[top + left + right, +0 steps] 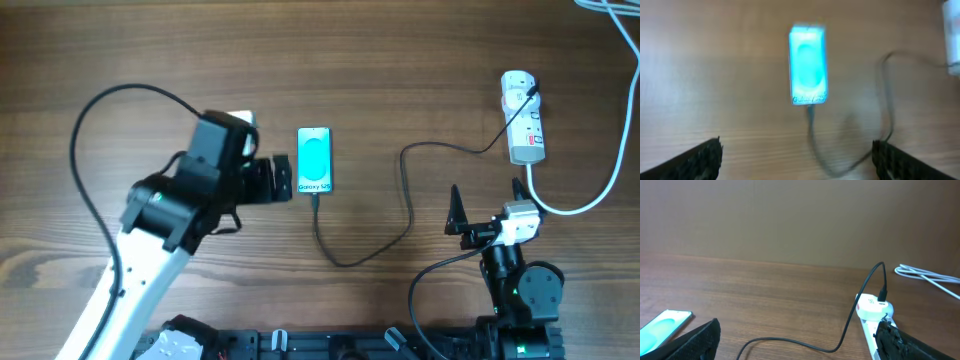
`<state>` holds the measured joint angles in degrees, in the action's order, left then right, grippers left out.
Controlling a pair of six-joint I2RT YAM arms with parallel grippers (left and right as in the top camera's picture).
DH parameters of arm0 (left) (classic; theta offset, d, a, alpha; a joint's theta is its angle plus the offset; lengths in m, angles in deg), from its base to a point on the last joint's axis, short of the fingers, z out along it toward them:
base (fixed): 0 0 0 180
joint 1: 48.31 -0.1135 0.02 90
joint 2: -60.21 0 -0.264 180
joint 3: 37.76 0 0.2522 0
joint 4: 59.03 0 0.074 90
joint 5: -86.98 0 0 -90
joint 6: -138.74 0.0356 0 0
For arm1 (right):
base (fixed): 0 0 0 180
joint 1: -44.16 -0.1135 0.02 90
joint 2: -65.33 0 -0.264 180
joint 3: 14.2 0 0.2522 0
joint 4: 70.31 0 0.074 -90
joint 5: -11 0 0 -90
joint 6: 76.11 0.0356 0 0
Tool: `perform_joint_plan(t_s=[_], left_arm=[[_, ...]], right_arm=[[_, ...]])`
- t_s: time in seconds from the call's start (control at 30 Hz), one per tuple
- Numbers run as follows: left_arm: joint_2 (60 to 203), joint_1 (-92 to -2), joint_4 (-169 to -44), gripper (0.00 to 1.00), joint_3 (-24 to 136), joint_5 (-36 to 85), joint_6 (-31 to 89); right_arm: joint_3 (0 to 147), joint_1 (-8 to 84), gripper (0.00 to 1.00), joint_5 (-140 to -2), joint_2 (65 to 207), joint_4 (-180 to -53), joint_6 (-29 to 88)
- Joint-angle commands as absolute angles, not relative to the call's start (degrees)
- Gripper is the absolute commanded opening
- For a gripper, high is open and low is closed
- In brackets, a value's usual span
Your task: Plug charger to phone and switch on socket
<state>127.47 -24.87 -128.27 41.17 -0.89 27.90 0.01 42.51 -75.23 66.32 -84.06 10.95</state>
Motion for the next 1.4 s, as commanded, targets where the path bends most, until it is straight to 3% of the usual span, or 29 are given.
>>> perform_joint_plan(t_s=[0.0, 0.27, 0.57, 0.73, 0.93, 1.27, 1.37], left_arm=[[123.2, -29.1, -120.1, 1.0, 36.2, 6.1, 40.6], [113.2, -41.3, -106.0, 1.0, 25.4, 12.6, 45.6], [83.0, -49.3, -101.6, 1.0, 6.9, 12.6, 45.8], [72.5, -49.8, -101.7, 1.0, 2.9, 12.6, 45.7], [70.4, -49.8, -101.4, 1.0, 0.2, 12.1, 45.6], [61.2, -49.8, -78.5, 1.0, -16.7, 11.2, 45.3], [60.4, -49.8, -73.6, 1.0, -20.5, 6.6, 40.2]], right_arm=[[-0.2, 42.9, 1.0, -76.2, 65.5, -84.0, 10.2], [-0.2, 42.9, 1.0, -76.2, 65.5, -84.0, 10.2], [-0.2, 42.9, 1.0, -76.2, 65.5, -84.0, 10.2], [-0.2, 42.9, 1.0, -76.2, 65.6, -84.0, 10.2], [-0.2, 42.9, 1.0, -76.2, 65.8, -84.0, 10.2], [-0.2, 42.9, 1.0, -76.2, 65.8, -84.0, 10.2], [-0.2, 42.9, 1.0, -76.2, 65.8, -84.0, 10.2]])
